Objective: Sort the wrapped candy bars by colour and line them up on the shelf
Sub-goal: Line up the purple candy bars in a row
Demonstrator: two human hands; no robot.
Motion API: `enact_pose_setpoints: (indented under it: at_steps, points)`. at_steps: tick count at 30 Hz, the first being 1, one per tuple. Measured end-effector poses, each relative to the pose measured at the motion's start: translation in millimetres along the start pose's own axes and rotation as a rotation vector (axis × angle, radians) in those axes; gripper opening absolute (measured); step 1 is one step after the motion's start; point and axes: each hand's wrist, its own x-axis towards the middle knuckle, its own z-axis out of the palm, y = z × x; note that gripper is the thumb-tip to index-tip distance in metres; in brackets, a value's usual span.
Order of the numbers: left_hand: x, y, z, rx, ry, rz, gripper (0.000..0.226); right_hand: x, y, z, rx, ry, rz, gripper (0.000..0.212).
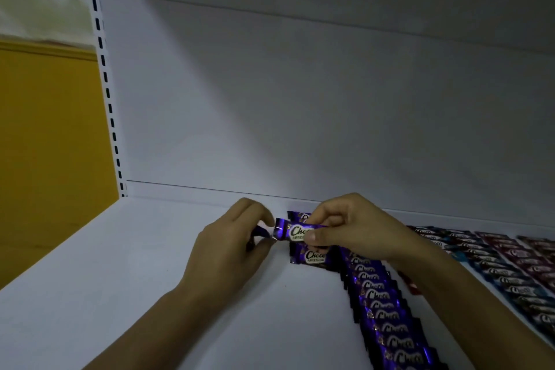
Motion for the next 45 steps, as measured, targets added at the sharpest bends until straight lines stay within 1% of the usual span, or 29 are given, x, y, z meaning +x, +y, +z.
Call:
enact_pose_setpoints:
  at_steps: [2, 3, 6, 8, 11, 13, 18, 21, 23, 25, 26, 27, 29, 30, 32, 34, 37, 38, 40, 41, 42, 45]
  points:
    - [-3, -8, 5, -0.010, -0.069, -0.135, 0.021, -1, 3, -7, -0.103, 0.016, 0.017, 0.000]
    - [-4, -11, 7, -0.010, -0.098, -0.164, 0.019, -1, 5, -9, -0.167, 0.015, 0.030, 0.002]
    - [-4, -14, 8, -0.023, -0.146, -0.198, 0.015, 1, 11, -5, -0.370, -0.014, 0.083, 0.002]
    - [-4, -12, 8, -0.023, -0.184, -0.196, 0.016, 2, 14, -2, -0.448, -0.027, 0.110, 0.005]
    - [-4, -11, 9, -0.022, -0.227, -0.193, 0.017, 4, 16, -1, -0.491, -0.034, 0.129, 0.013]
    - [-5, -11, 9, -0.029, -0.230, -0.208, 0.017, 5, 17, 0, -0.516, -0.032, 0.128, 0.014]
    - [-4, -10, 8, -0.111, -0.220, -0.275, 0.037, 6, 20, 5, -0.531, -0.015, 0.115, 0.013]
    - [-3, -7, 7, -0.141, -0.207, -0.298, 0.042, 7, 21, 5, -0.539, -0.002, 0.098, 0.013]
    - [-1, -4, 5, -0.301, -0.192, -0.370, 0.044, 6, 21, 5, -0.566, 0.000, 0.089, 0.013]
    - [1, 1, 3, -0.588, -0.187, -0.492, 0.049, 6, 20, 5, -0.595, 0.018, 0.078, 0.015]
    - [2, 3, 2, -0.712, -0.187, -0.540, 0.054, 5, 19, 5, -0.567, 0.050, 0.063, 0.015]
    - [3, 4, 2, -0.790, -0.192, -0.562, 0.058, 5, 17, 6, -0.487, 0.101, 0.040, 0.016]
    - [3, 8, 2, -0.837, -0.236, -0.553, 0.067, 6, 8, 12, -0.241, 0.204, -0.023, 0.019]
    - [3, 10, 3, -0.831, -0.262, -0.535, 0.072, 5, 3, 16, -0.132, 0.220, -0.061, 0.022]
    - [1, 14, 7, -0.789, -0.305, -0.484, 0.077, 3, -4, 25, -0.015, 0.177, -0.123, 0.023]
    - [-1, 19, 10, -0.738, -0.331, -0.436, 0.077, 0, -9, 34, 0.001, 0.128, -0.149, 0.015]
    - [-3, 22, 12, -0.732, -0.320, -0.422, 0.068, -1, -11, 32, 0.089, 0.147, -0.133, 0.003]
    - [-2, 22, 12, -0.735, -0.293, -0.436, 0.059, -1, -11, 27, 0.147, 0.176, -0.110, 0.003]
    - [1, 20, 10, -0.750, -0.209, -0.469, 0.031, -1, -11, 16, 0.263, 0.217, -0.046, 0.006]
    - [2, 17, 9, -0.749, -0.167, -0.480, 0.021, -1, -11, 12, 0.276, 0.213, -0.021, 0.007]
    - [3, 15, 8, -0.739, -0.131, -0.485, 0.018, -1, -10, 9, 0.262, 0.191, -0.006, 0.006]
    - [4, 10, 6, -0.664, -0.061, -0.442, 0.025, 0, -7, 7, 0.183, 0.128, -0.017, 0.007]
